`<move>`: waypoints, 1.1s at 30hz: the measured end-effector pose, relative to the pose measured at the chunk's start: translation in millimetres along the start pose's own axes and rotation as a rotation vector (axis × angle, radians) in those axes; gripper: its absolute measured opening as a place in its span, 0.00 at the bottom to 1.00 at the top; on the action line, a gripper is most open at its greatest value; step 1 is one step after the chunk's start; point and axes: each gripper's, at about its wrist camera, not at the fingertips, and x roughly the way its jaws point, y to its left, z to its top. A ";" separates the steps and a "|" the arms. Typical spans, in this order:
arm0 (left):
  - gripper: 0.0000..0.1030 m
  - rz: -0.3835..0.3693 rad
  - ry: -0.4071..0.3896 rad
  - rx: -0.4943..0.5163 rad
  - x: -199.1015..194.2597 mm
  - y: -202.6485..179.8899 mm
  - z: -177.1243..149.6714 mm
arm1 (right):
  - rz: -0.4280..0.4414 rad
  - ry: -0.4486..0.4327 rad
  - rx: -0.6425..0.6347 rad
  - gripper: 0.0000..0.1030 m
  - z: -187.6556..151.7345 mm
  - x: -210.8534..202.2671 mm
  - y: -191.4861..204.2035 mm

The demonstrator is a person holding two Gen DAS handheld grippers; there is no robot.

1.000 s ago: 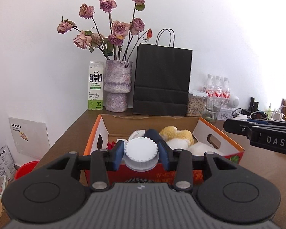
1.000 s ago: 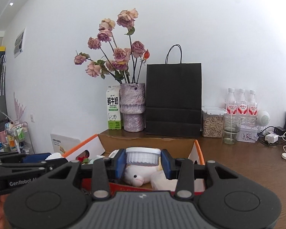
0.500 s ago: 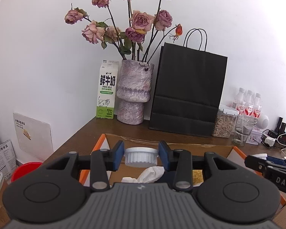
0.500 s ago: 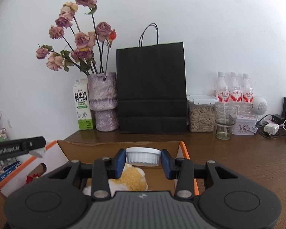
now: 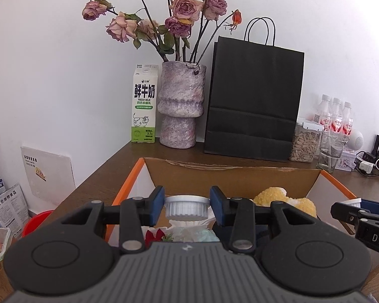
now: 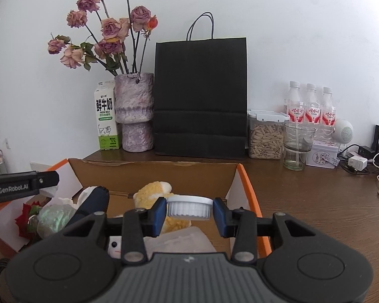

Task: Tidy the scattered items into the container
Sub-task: 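Carry both lids over the box and open both grippers to drop them, then withdraw both grippers from the box toward the cable and tissue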

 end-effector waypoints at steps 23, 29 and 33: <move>1.00 0.012 -0.090 0.071 -22.9 -16.7 -14.3 | -0.003 -0.091 -0.019 0.99 -5.5 -32.1 9.4; 1.00 0.013 -0.105 0.045 -25.7 -10.7 -18.2 | -0.004 -0.091 -0.014 0.99 -9.0 -34.8 7.5; 1.00 0.010 -0.121 0.027 -37.7 -3.7 -23.0 | -0.010 -0.109 -0.017 0.99 -14.8 -44.1 5.4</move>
